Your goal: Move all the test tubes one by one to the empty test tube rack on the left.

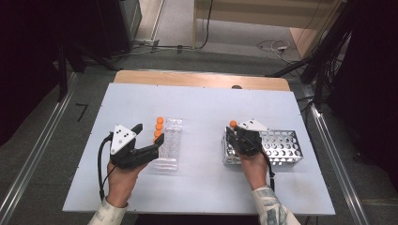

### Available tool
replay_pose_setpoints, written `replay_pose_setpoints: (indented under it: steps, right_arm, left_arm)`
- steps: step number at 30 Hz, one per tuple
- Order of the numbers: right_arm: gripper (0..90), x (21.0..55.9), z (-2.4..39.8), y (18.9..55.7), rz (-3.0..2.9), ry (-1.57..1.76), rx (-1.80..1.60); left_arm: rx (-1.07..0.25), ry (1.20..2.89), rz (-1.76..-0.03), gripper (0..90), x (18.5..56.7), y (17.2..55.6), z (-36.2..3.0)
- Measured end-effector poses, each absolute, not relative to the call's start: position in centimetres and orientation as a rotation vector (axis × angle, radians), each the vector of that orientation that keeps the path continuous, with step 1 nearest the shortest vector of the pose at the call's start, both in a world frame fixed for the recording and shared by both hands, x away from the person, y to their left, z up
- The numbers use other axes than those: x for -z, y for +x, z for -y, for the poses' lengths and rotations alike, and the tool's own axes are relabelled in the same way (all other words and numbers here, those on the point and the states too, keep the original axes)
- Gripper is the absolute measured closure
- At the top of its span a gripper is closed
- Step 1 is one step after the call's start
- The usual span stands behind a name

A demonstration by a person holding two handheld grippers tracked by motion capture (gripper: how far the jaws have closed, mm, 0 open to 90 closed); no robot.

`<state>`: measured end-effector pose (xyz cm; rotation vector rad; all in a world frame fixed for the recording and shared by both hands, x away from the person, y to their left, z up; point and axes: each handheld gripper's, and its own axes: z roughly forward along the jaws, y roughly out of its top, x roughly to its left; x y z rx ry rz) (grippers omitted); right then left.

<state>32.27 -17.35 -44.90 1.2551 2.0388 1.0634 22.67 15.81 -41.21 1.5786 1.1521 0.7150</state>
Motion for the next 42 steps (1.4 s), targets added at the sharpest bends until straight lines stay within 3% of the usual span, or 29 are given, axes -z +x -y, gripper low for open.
replay_pose_setpoints:
  steps: [42]
  right_arm:
    - [72.0, 40.4, 18.7, 30.3, -1.965, 1.147, -1.222]
  left_arm:
    - [-0.724, 1.573, -1.149, 20.9, 41.1, 22.6, -15.8]
